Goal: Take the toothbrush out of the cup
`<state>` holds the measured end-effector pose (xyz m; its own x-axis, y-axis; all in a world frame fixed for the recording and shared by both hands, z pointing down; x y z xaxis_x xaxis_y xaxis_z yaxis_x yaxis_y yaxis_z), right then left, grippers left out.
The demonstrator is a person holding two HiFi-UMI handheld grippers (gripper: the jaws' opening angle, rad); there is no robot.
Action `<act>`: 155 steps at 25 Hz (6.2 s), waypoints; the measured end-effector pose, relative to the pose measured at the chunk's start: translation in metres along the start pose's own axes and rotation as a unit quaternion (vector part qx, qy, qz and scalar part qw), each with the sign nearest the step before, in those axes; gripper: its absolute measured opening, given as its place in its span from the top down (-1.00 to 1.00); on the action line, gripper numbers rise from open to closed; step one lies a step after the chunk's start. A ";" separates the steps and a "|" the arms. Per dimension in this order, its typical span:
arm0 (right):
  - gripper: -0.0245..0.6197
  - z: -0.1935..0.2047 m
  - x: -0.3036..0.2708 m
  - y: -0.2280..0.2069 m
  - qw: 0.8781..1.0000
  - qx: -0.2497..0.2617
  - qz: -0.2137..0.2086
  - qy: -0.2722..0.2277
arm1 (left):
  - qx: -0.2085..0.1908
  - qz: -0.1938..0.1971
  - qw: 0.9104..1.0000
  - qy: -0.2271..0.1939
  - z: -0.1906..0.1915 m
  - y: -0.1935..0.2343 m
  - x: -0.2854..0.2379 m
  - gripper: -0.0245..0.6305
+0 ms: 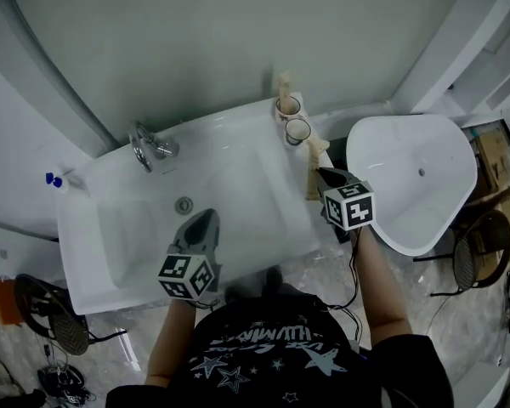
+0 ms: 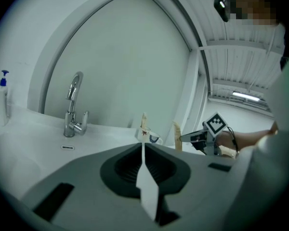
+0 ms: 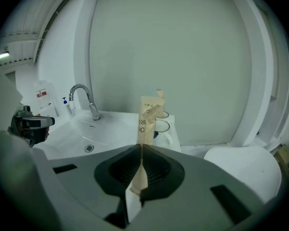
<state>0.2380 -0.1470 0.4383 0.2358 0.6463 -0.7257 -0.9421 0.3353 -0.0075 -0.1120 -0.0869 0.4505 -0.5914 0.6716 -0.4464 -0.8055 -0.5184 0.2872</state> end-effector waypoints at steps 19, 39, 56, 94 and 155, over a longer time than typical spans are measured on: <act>0.85 0.039 -0.054 -0.020 0.992 -0.017 0.038 0.123 | 0.012 -0.007 1.000 0.026 0.025 0.001 0.018 0.84; 0.84 0.050 -0.093 -0.026 0.988 0.008 0.028 0.154 | 0.031 -0.035 0.999 0.025 0.031 0.000 0.018 0.84; 0.56 0.000 -0.053 -0.026 0.999 -0.002 0.030 0.024 | 0.017 -0.041 0.999 0.004 0.008 0.007 0.001 0.84; 0.68 -0.171 -0.190 -0.100 0.994 0.096 -0.048 -0.035 | 0.037 -0.119 0.992 -0.012 -0.066 0.019 -0.104 0.84; 0.85 -0.018 -0.014 0.025 0.995 -0.003 -0.090 0.046 | -0.003 -0.010 1.000 -0.005 -0.015 -0.001 -0.021 0.84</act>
<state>0.2064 -0.1600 0.4357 0.3785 0.5100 -0.7724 -0.8878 0.4361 -0.1471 -0.0986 -0.1081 0.4468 -0.5759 0.6867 -0.4436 -0.8166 -0.5088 0.2726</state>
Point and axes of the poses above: the fingertips, and each gripper's own axes: x backward along the fingers, y to its left, z out of its underside, the point moved 10 cm from there along x, backward along the fingers, and after that the axes turned 11 degrees about y, right-handed, at the moved point
